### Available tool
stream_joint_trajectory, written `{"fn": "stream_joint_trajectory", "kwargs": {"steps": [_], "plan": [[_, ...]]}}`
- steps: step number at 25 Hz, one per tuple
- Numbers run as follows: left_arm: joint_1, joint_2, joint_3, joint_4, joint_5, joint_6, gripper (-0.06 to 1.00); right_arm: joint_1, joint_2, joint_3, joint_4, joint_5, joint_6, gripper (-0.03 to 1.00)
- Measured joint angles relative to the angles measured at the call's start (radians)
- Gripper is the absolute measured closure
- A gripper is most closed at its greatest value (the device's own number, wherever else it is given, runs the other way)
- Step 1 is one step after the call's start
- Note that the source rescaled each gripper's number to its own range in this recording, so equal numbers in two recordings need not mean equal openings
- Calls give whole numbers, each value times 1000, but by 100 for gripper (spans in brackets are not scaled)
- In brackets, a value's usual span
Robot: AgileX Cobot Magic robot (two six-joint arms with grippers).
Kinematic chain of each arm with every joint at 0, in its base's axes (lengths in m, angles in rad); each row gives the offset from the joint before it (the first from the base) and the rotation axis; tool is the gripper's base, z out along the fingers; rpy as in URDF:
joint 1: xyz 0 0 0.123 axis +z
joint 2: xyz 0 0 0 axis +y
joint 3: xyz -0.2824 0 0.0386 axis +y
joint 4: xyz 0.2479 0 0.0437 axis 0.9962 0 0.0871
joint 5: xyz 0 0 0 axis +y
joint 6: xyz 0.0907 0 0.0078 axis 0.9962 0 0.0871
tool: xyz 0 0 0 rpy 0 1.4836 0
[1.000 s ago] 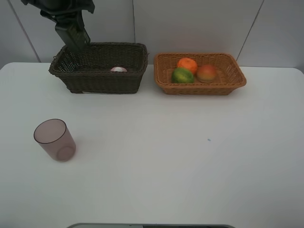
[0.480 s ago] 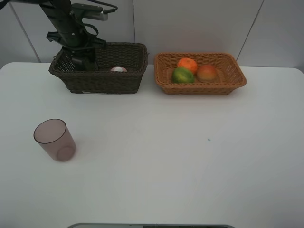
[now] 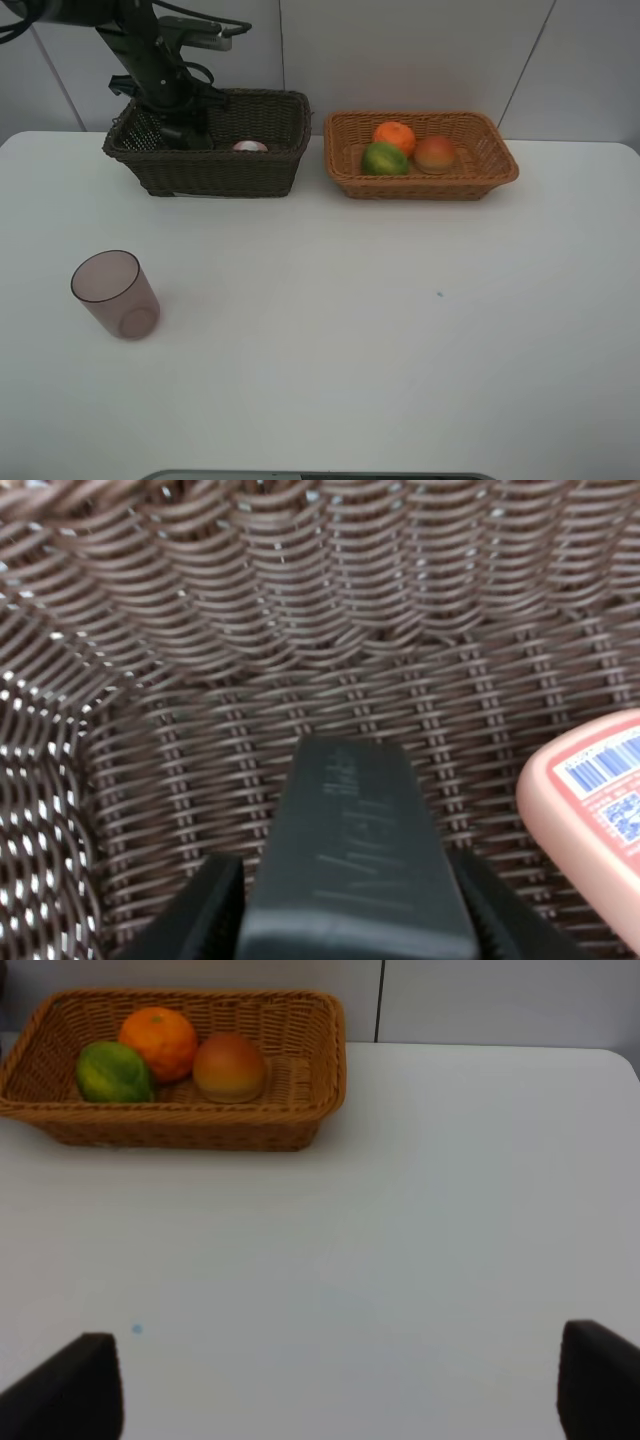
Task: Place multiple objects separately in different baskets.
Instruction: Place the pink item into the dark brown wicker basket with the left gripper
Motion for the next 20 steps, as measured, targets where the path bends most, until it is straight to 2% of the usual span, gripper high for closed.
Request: {"fn": "stream_joint_trajectory", "kwargs": {"steps": [7, 8, 12, 13, 16, 20], "plan": [[1, 5, -1, -7, 1, 0, 42, 0, 0, 0, 0, 0, 0, 11], [1, 5, -1, -7, 1, 0, 40, 0, 0, 0, 0, 0, 0, 11], [1, 5, -1, -2, 5, -1, 5, 0, 0, 0, 0, 0, 0, 11], [1, 5, -2, 1, 10, -2, 0, 0, 0, 0, 0, 0, 0, 11], [-1, -4, -2, 10, 17, -3, -5, 0, 0, 0, 0, 0, 0, 11], [-4, -65, -2, 12, 31, -3, -5, 0, 0, 0, 0, 0, 0, 11]]}}
